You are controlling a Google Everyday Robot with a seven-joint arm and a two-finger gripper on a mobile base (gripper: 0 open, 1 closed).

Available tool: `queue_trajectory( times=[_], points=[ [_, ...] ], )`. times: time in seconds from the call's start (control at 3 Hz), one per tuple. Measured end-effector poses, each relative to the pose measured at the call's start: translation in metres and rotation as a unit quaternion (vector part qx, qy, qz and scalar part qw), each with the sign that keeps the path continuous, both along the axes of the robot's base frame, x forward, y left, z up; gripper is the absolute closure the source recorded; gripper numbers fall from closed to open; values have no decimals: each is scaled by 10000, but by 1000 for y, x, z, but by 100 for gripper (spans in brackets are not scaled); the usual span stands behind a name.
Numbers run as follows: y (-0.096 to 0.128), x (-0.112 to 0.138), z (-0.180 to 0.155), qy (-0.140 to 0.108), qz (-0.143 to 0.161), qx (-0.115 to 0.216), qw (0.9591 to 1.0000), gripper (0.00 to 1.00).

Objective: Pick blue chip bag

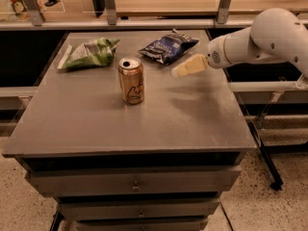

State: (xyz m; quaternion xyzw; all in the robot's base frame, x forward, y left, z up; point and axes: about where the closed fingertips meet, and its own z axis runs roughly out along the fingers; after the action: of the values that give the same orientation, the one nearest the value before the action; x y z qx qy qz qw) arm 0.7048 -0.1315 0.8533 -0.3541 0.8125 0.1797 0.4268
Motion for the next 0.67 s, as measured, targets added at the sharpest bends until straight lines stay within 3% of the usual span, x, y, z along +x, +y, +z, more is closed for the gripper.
queue_trajectory(
  times=[0.67],
  points=[
    [17, 40, -17, -34, 3, -247, 9997, 0]
  ],
)
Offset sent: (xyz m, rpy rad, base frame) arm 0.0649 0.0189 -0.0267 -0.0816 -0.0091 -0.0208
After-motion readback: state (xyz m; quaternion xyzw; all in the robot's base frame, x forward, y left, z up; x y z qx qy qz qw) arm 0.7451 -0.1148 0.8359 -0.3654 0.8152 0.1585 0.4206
